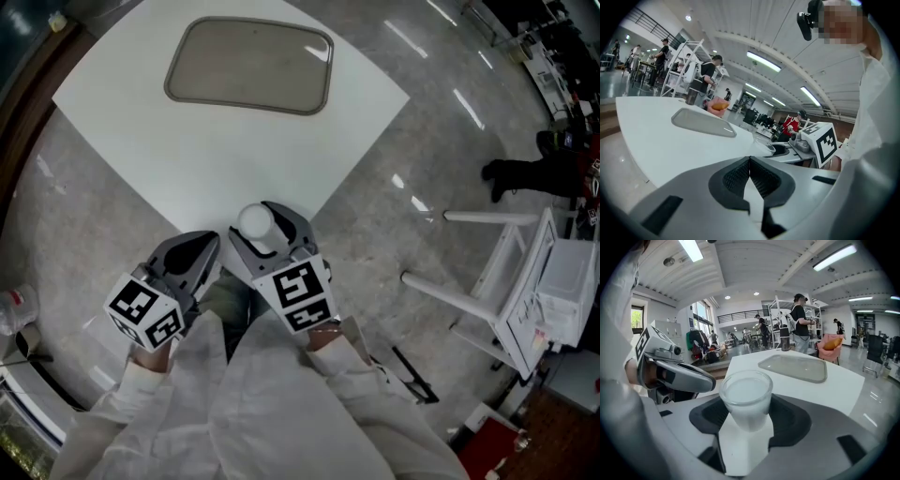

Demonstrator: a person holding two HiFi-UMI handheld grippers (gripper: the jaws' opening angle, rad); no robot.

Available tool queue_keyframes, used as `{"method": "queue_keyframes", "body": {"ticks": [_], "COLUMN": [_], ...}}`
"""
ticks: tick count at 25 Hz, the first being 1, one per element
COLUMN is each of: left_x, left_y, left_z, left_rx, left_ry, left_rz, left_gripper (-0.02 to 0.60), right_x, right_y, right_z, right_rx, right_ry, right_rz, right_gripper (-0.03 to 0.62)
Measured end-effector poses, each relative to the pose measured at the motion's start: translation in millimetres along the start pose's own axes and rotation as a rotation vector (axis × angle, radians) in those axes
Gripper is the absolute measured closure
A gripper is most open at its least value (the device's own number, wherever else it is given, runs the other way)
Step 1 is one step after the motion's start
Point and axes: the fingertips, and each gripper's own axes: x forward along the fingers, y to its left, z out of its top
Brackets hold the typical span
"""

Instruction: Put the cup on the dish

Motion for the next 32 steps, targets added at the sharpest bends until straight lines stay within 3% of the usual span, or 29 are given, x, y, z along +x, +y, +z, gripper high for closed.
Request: {"method": "queue_keyframes", "body": {"ticks": [12,22,32], "left_x": [-3,-13,-6], "left_y": [-38,-54,-58], "left_z": [56,68,64], "left_rx": [0.143,0.166,0.17], "left_ry": [-0.107,-0.176,-0.174], "left_rz": [0.0,0.034,0.061], "left_gripper": [0.572,0.574,0.574], "right_x": [-53,-85,-85], "right_y": [-7,-6,-12], "right_z": [43,53,52], "right_rx": [-0.082,-0.088,-0.11], "right_ry": [-0.092,-0.145,-0.14], "right_rz": [-0.034,-0.022,0.004], "right_gripper": [0.333,0.333,0.333]}}
